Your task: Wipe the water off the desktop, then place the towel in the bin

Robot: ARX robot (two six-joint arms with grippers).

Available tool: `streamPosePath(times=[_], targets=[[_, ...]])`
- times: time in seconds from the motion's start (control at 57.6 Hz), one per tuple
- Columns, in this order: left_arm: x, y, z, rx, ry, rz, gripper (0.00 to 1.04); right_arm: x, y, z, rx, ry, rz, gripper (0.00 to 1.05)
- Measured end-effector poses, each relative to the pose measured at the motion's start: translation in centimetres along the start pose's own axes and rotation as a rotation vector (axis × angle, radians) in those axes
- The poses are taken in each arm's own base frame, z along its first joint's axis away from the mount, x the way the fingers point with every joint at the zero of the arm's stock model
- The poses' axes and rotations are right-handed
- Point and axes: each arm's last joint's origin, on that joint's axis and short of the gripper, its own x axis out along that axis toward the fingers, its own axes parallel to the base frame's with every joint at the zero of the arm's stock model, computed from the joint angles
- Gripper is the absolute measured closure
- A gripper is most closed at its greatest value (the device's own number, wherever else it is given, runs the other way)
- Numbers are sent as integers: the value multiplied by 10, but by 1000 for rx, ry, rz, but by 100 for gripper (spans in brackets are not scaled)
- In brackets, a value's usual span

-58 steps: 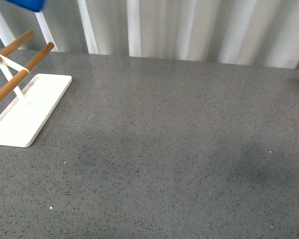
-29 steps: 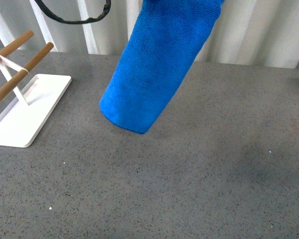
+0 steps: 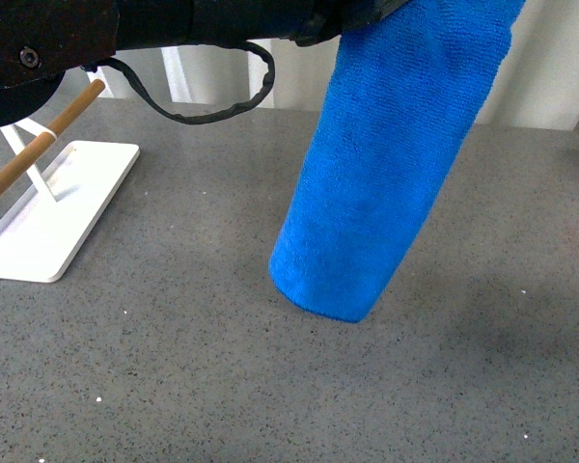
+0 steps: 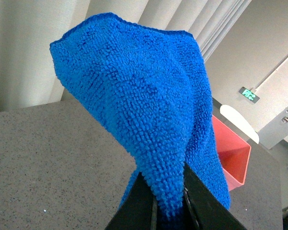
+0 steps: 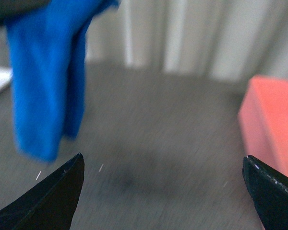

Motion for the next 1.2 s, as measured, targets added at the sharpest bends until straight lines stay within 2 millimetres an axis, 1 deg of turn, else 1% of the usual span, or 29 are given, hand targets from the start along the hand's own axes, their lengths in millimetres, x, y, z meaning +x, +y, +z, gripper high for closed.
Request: streamPosePath(times=[0.017,0.052,0.104,0.139,0.156,0.191,0.226,0.278,0.295,0.434,0.538,0.695,0.799,0.903,1.06,1.146,1.181,1.199], targets=[[0,0,0,-1,0,0,100,0,-1,2,4,74,68,7],[1,-2,0,-3,0,-6,100,-1,-4,6,21,133,120,7],[2,-3,-2,-7,4,-8,100,-4,-10,19,10,99,147,7],[2,-3,-2,-10,10,-8,100,-5,-17,34,-27,37,148,7],[3,-3,-3,-10,10,-8,100,-4,-22,43,-59,6,135,7],[3,-4,-2,-12,10,-11,100,-1,-27,51,-87,-16,128,7],[4,-7,-2,-18,8,-17,100,8,-34,58,-114,-31,144,7],[5,-10,-1,-34,7,-25,100,24,-43,60,-134,-21,187,7],[5,-11,-1,-39,5,-27,100,32,-46,58,-135,-10,211,7],[6,-16,3,-69,-11,-38,100,68,-52,42,-123,55,299,7],[6,-22,6,-87,-20,-52,100,89,-48,31,-123,93,359,7],[9,-29,7,-113,-25,-60,100,113,-30,21,-132,119,459,7],[11,-34,5,-130,-26,-73,100,125,-18,23,-140,120,523,7],[12,-37,5,-145,-26,-82,100,136,-12,25,-151,113,552,7],[11,-43,7,-158,-35,-94,100,159,-4,26,-155,126,616,7],[10,-45,9,-158,-40,-95,100,166,3,29,-164,121,644,7],[10,-45,10,-158,-42,-94,100,169,7,30,-169,120,653,9],[10,-45,10,-158,-43,-93,100,170,9,30,-173,116,658,12]])
